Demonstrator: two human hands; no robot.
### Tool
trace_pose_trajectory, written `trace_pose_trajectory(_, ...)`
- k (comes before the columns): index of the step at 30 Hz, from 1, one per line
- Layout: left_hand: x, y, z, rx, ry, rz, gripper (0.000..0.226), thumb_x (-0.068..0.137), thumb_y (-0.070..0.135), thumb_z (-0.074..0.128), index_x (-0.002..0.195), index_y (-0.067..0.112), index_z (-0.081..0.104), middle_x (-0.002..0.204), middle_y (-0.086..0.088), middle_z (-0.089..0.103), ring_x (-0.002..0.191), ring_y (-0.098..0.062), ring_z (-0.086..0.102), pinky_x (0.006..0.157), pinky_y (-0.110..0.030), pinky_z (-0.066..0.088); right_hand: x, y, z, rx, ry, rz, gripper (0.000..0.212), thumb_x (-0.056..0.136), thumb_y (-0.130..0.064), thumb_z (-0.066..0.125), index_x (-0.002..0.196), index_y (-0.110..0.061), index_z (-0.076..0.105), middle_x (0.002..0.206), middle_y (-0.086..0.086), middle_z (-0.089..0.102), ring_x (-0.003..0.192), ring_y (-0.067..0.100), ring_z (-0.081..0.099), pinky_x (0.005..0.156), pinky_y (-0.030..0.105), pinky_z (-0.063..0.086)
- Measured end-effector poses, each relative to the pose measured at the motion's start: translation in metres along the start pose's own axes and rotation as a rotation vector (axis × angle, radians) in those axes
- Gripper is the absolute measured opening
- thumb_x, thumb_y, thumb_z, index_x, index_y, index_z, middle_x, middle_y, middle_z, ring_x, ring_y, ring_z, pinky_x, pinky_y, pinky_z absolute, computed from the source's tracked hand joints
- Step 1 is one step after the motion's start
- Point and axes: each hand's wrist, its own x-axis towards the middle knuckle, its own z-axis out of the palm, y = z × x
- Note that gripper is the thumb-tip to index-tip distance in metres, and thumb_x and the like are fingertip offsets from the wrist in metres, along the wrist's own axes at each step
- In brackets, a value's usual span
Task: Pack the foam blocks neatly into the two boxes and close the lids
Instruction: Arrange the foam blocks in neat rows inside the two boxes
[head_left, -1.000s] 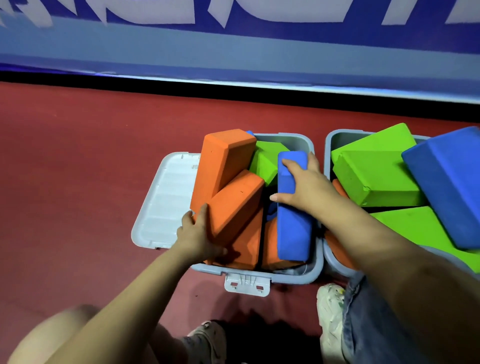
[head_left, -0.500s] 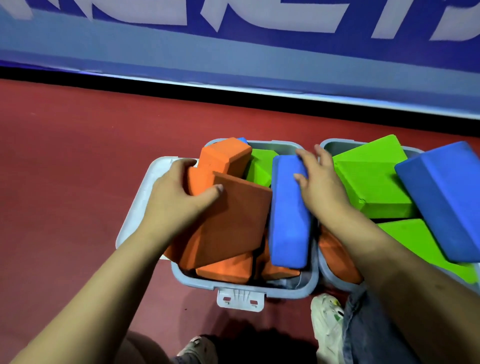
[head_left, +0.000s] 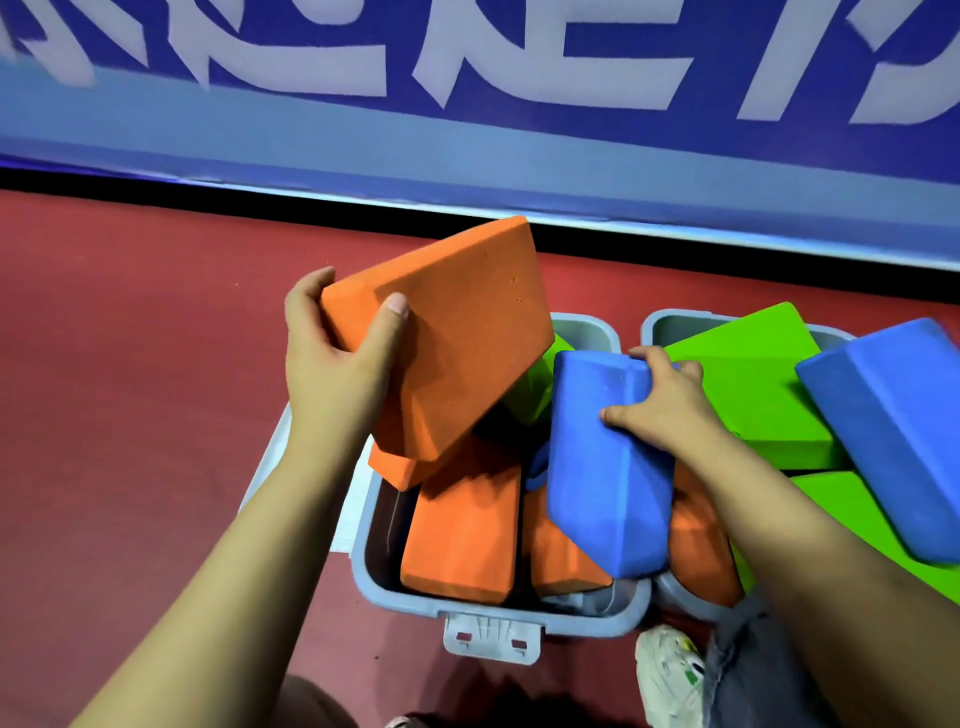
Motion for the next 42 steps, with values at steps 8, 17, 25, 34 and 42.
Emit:
trace_pose_trajectory(8,0.009,-0.004,-0.026,0.234,-0.327,0.081,0.063,0.064,0.057,0.064,0.124,0.045,0.049,0.111,0.024,0.053,0.095,0.005,0.052,0.075,-0.014,0.038,-0.003,-0.002,-0.047,0.322,0.483,-0.192,0.071,0.068,-0.021,0.082,0.131,-0.019,0.048,0.131,0.018,0.038,0.121,0.023,0.039,0.101,0.013,0.026)
trace_pose_trajectory(17,-0.005,-0.042,0.005,0.513,-0.661,0.057,0.089,0.055,0.069,0.069,0.134,0.038,0.044,0.13,0.009,0.054,0.121,-0.013,0.048,0.096,-0.029,0.041,-0.017,-0.033,-0.024,0.259,0.581,-0.657,0.06,0.067,-0.02,0.08,0.119,-0.015,0.051,0.13,0.026,0.038,0.125,0.027,0.035,0.11,0.011,0.02)
trace_pose_trajectory(25,-0.01,-0.049,0.036,0.565,-0.84,0.153,0.106,0.065,0.04,0.084,0.15,0.03,0.021,0.145,-0.001,0.04,0.131,-0.023,0.031,0.107,-0.028,0.029,0.025,-0.048,-0.002,0.249,0.531,-0.694,0.058,0.072,-0.037,0.071,0.119,-0.022,0.041,0.139,0.027,0.03,0.133,0.042,0.032,0.11,0.048,0.031)
trace_pose_trajectory(34,-0.016,-0.06,0.06,0.633,-0.868,0.183,0.105,0.07,0.049,0.078,0.151,0.019,0.019,0.143,-0.004,0.036,0.135,-0.02,0.03,0.109,-0.022,0.023,0.02,0.013,0.069,-0.074,0.099,-0.544,0.041,0.07,-0.035,0.081,0.095,-0.013,0.058,0.127,0.024,0.04,0.118,0.047,0.045,0.093,0.054,0.046)
trace_pose_trajectory(42,-0.017,-0.072,0.047,0.923,-0.952,0.137,0.135,0.064,0.047,0.082,0.133,0.054,-0.033,0.145,-0.006,0.024,0.131,-0.031,0.033,0.103,-0.051,0.037,0.006,-0.022,0.042,-0.244,-0.108,-0.447,0.055,0.082,-0.011,0.058,0.134,-0.026,0.046,0.145,0.014,0.025,0.13,0.037,0.037,0.105,0.048,0.035)
